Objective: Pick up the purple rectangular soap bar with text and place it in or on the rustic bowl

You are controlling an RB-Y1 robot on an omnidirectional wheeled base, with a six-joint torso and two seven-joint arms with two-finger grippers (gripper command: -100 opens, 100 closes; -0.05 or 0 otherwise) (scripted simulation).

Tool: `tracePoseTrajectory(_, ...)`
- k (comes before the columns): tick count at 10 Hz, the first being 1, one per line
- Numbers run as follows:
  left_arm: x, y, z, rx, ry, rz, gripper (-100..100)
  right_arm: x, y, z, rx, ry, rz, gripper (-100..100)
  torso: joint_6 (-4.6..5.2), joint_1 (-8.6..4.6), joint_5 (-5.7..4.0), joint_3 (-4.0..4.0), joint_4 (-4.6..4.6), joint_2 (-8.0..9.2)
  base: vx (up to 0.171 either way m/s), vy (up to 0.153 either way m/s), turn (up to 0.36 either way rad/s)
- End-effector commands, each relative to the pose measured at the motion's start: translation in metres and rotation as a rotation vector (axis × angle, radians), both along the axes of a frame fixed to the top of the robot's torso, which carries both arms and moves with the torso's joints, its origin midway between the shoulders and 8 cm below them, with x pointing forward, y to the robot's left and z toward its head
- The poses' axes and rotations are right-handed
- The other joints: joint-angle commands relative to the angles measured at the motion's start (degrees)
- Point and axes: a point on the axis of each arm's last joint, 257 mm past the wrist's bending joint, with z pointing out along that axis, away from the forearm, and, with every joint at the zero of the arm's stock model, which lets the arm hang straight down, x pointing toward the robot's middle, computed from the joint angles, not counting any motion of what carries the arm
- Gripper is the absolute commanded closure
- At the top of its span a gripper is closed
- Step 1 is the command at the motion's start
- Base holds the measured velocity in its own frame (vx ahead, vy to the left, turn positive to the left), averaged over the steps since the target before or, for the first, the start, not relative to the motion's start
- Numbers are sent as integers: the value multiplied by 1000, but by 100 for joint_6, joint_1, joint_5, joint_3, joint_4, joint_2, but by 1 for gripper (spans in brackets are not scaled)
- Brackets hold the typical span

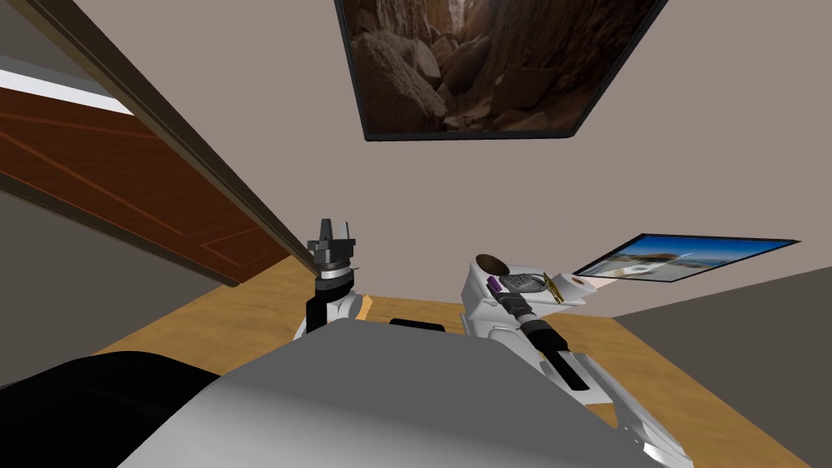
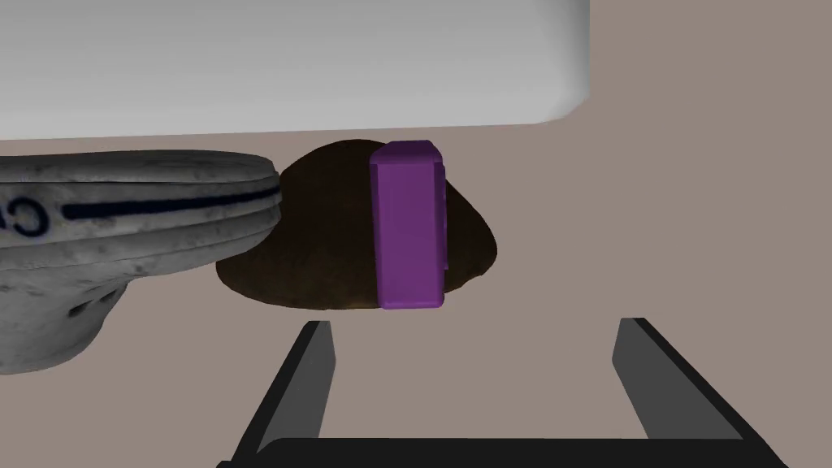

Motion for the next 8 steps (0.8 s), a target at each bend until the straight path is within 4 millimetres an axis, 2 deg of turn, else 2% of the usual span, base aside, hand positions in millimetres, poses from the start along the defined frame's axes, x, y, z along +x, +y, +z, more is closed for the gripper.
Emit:
tracePoseTrajectory(1,0,0,0,0,0,0,0,-5,-18,-9,-69,39,-11,-100,0,0,0,0,0,0,33,2,27)
tracePoseTrajectory(2,0,0,0,0,0,0,0,-2,-11,-4,-44,24,-5,-100,0,-1,1,0,0,1,14,-1,3)
tracePoseTrajectory(3,0,0,0,0,0,0,0,-2,-13,-4,-49,27,-8,0,1,0,0,4,1,6,0,0,0)
tracePoseTrajectory(4,0,0,0,0,0,0,0,-2,-12,-4,-49,27,-7,-100,1,0,0,6,2,11,0,0,0)
tracePoseTrajectory(5,0,0,0,0,0,0,0,-2,-12,-4,-49,27,-7,100,1,0,0,8,3,13,0,0,0)
tracePoseTrajectory(8,0,0,0,0,0,0,0,-2,-12,-4,-49,25,-6,100,2,-5,-2,6,1,12,0,0,0)
